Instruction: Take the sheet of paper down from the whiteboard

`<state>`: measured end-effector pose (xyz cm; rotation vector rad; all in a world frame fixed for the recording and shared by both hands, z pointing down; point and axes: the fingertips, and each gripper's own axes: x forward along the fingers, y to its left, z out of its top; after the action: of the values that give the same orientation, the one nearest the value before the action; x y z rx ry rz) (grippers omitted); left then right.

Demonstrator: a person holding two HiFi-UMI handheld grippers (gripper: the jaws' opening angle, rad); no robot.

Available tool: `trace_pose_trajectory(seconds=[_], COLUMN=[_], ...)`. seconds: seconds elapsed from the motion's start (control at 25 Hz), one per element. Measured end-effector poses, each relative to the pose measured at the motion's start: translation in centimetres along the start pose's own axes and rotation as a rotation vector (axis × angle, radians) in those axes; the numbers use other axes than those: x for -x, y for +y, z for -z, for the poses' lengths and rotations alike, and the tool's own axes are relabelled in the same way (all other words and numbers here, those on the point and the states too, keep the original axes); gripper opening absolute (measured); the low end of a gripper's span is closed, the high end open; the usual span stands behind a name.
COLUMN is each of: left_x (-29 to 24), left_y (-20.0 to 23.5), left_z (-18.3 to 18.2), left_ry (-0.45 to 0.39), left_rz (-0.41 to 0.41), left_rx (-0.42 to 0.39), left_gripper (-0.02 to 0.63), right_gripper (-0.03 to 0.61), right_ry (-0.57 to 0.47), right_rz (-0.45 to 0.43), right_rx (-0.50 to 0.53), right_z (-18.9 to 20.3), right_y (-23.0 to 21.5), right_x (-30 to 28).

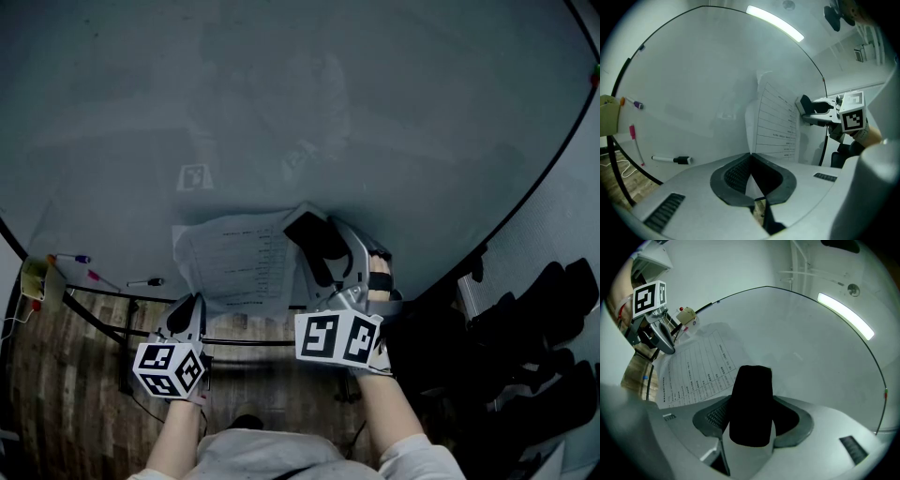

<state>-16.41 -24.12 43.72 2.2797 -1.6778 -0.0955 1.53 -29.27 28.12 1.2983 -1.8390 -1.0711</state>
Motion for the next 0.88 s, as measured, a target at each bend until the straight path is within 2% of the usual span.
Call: trace_pose_trajectory(seconds=[0.36,0.88], left_x=[0.5,1.6], left_y=[1.2,1.7], left_z=[1.2,2.4], left_ry=[0.029,0.049], left_rz=[-0.039,-0.051], left_rx=[0.001,0.013], left_gripper=[0.015,0.015], right_gripper=[0.267,0.267], right_ry=[0.005,0.011], right_rz=[0.007,0.028], right_rx=[-0.008,0.002], right_z=[0.1,0.0], right_y=[0.0,0.1], right_x=[0.0,0.2])
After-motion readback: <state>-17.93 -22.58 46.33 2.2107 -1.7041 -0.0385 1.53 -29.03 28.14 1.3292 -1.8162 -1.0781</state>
